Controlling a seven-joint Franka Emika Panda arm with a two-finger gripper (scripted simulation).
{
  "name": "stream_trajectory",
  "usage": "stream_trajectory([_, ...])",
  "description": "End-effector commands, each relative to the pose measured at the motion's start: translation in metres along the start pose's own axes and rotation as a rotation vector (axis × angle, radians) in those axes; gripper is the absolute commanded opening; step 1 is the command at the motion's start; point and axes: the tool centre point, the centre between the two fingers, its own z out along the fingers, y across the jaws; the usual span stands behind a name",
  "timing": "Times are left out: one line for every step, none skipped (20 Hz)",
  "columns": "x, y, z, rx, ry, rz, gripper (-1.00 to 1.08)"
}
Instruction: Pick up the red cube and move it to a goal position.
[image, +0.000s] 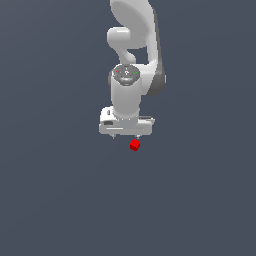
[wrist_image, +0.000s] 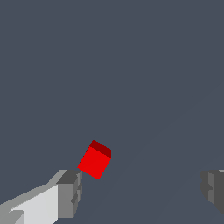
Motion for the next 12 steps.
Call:
stream_trajectory([0.0, 0.0, 0.0, 0.0, 0.0, 0.0, 1.0])
stream_trajectory([0.0, 0.0, 0.0, 0.0, 0.0, 0.001, 1.0])
stream_trajectory([0.0, 0.0, 0.001, 0.0, 0.0, 0.003, 1.0])
stream_trajectory([-0.001, 0.0, 0.001, 0.0, 0.0, 0.006, 1.0])
stream_trajectory([-0.001, -0.001, 0.003, 0.0, 0.0, 0.011, 1.0])
stream_trajectory([-0.002, -0.001, 0.004, 0.001, 0.0, 0.017, 1.0])
stream_trajectory([-0.002, -0.002, 0.006, 0.001, 0.001, 0.024, 1.0])
stream_trajectory([-0.003, -0.002, 0.008, 0.002, 0.001, 0.033, 1.0])
stream_trajectory([-0.004, -0.003, 0.011, 0.002, 0.001, 0.043, 1.0])
stream_trajectory([-0.005, -0.004, 0.013, 0.002, 0.002, 0.054, 1.0])
stream_trajectory([-0.006, -0.004, 0.016, 0.003, 0.002, 0.067, 1.0])
stream_trajectory([-0.008, -0.005, 0.02, 0.004, 0.002, 0.081, 1.0])
